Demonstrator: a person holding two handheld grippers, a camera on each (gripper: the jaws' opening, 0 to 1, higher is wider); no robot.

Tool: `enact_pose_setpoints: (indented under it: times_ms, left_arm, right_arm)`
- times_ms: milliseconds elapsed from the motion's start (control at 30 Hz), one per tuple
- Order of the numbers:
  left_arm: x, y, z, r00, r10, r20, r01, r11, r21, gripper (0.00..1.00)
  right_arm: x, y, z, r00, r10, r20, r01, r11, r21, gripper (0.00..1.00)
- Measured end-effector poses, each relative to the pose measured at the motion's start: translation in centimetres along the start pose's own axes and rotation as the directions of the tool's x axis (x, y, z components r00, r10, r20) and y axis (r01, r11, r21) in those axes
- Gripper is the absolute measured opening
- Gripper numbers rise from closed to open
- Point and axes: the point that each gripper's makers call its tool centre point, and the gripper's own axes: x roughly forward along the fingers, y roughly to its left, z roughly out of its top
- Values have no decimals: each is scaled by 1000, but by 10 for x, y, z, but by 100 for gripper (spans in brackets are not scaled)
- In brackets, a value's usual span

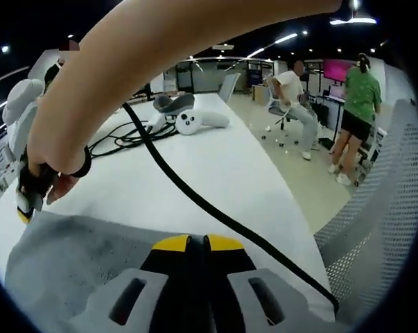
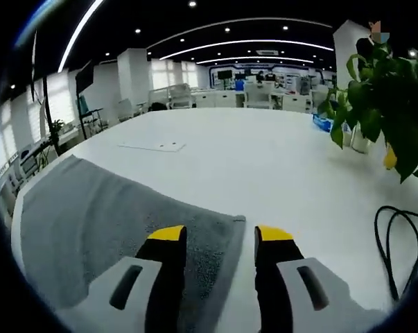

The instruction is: Fold the towel on the table until its edges align and the towel forms a compact rectangular stack.

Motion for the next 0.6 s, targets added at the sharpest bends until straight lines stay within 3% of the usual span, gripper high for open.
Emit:
enact_pose_setpoints:
  times_ms: [100, 300, 400, 467, 600]
  left_arm:
    - [-1, 1, 0, 1000, -10, 6, 10, 1000, -11, 7]
    - [-1, 1, 0, 999, -29, 35, 29, 1000, 7, 7]
    - [-2, 1, 1, 999, -31, 34, 31, 999, 7, 7]
    - [-2, 1, 1, 999, -31, 39, 31, 1000, 1, 7]
    - [-2, 2, 1, 998, -33, 53, 34, 999, -21, 7]
  right_arm:
    - [3, -6, -4, 999, -34, -32, 32, 997, -64, 31]
    - [11, -8, -15, 994, -56, -90, 46, 993, -110, 22]
    - [11, -4, -12, 997, -36, -66, 31, 996, -85, 17]
    - [12, 5, -14, 997, 24, -72, -27, 999, -35, 9]
    - [14, 5, -13, 997, 41, -69, -44, 998, -49, 2]
